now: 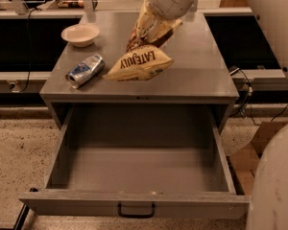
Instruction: Pick brown chip bag from top drawer and place on counter
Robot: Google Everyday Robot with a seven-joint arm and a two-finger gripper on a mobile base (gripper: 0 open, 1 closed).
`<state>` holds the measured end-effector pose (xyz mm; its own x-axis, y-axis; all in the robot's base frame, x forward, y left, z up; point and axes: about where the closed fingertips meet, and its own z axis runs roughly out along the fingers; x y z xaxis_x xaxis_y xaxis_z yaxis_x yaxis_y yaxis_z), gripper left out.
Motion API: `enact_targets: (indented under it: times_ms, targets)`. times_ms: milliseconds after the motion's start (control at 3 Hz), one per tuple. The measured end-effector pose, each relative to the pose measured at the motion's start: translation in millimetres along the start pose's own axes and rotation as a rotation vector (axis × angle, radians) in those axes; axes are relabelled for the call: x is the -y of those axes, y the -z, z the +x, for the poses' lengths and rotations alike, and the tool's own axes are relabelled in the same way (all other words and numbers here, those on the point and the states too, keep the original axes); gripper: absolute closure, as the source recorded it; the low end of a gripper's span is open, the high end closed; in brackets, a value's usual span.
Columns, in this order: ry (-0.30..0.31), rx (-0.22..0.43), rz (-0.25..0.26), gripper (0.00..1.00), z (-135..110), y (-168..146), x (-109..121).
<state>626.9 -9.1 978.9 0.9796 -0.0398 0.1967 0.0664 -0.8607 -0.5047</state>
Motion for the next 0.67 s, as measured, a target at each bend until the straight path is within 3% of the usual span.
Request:
enact_targets:
  times_ms: [333, 667]
  targets:
    - [-0.037, -0.064, 0.063, 1.0, 20.0, 4.4, -6.6]
    - [-0.148, -0.16, 0.175, 1.0, 54.2, 1.3, -15.1]
